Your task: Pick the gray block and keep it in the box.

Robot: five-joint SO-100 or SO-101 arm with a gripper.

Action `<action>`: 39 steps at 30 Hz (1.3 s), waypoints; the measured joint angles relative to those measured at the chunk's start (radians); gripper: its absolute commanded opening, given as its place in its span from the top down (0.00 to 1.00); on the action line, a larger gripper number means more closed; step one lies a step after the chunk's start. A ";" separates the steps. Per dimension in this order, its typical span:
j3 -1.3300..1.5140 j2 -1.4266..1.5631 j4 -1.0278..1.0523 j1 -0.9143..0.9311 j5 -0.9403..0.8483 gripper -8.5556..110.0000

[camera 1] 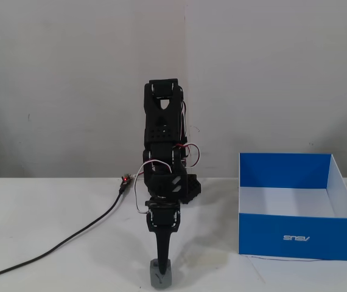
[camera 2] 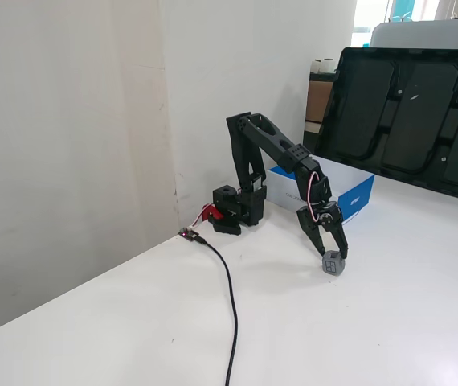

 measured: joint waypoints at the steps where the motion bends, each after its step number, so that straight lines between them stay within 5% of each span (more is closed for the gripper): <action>1: 0.000 0.000 0.000 0.000 0.000 0.91; 18: -0.058 0.071 0.100 -0.011 0.006 0.91; 39: -0.060 0.538 0.242 -0.348 0.008 0.91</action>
